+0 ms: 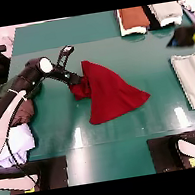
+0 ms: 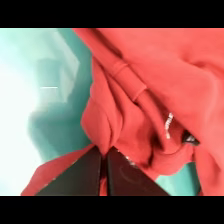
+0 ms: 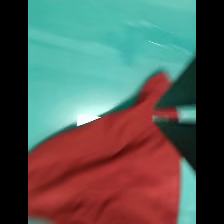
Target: Fold the shirts.
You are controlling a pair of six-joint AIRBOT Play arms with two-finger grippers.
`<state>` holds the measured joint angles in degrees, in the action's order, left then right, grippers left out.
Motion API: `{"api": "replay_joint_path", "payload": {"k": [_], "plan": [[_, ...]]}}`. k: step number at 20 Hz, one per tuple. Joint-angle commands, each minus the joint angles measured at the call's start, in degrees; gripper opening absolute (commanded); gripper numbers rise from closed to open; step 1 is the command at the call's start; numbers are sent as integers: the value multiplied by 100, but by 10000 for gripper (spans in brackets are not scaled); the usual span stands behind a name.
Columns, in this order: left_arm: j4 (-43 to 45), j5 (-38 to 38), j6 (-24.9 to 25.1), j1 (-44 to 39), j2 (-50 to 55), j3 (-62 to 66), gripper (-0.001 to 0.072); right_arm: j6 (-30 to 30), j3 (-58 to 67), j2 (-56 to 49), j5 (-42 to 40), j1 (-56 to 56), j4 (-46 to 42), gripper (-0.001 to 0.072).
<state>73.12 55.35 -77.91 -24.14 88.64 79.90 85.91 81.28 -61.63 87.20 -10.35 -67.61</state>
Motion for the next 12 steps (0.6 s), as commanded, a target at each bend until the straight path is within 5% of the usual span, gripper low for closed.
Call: {"api": "replay_joint_path", "payload": {"k": [1,6,12], "plan": [[299,118,-28,0,-35,136,28,-155,-2623,282,-697,-680,63,517],[291,17,-487,0,-35,136,28,-826,-4732,-85,-1971,-739,1180,499],[275,15,-769,0,-35,136,28,-1137,-4406,-890,-2946,26,1840,437]]}}
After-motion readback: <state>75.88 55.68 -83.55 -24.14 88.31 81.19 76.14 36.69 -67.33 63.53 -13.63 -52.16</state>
